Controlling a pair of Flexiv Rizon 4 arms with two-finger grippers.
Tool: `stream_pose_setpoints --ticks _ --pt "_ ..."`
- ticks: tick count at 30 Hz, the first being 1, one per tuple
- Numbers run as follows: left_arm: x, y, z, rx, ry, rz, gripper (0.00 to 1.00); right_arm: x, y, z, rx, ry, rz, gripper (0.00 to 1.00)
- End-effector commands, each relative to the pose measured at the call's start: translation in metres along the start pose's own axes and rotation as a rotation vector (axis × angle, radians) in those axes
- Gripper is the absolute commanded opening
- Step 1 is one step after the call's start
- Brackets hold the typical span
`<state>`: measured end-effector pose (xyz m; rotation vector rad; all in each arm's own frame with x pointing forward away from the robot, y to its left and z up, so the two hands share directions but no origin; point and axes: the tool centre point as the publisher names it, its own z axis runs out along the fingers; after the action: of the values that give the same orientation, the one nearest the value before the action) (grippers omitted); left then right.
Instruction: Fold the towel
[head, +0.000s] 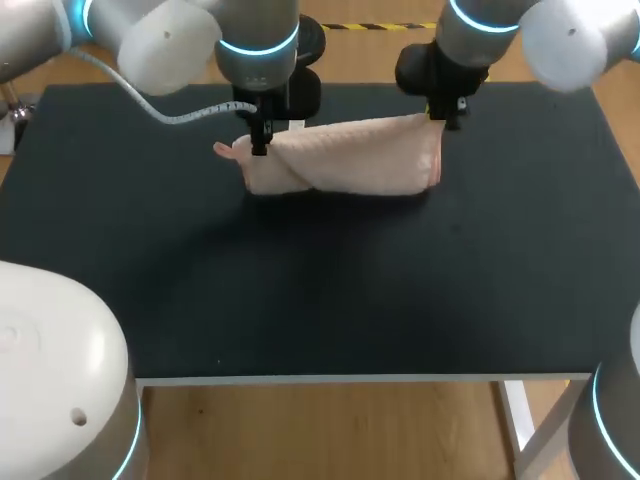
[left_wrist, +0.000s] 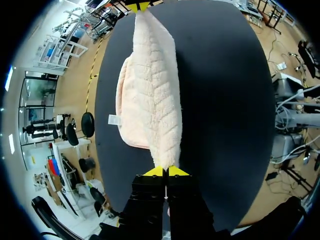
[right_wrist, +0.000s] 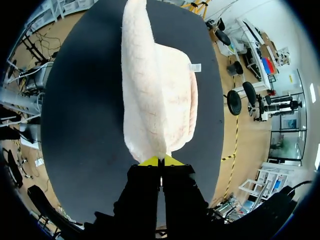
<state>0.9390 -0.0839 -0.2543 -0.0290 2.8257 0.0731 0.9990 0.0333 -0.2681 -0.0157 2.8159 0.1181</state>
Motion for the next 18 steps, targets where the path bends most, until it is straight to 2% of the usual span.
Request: stream_pose_setpoints --ticks 1,5,11,18 --pt "-0.029 -0.017 0.047 -0.034 0.058 0.025 0.0 -0.022 0.003 0.035 -0.006 0.031 0.019 0.0" --pt "-0.056 -0.021 0.077 -0.052 0.084 0.032 0.0 -0.037 0.002 0.058 -0.008 0.053 0.074 0.0" --pt "-0.096 -0.021 0.106 -0.086 0.089 0.041 0.0 -0.06 -0.002 0.091 0.02 0.076 0.137 0.0" --pt "-0.128 -0.014 0.124 -0.107 0.08 0.048 0.0 -0.075 -0.007 0.104 0.058 0.072 0.172 0.0"
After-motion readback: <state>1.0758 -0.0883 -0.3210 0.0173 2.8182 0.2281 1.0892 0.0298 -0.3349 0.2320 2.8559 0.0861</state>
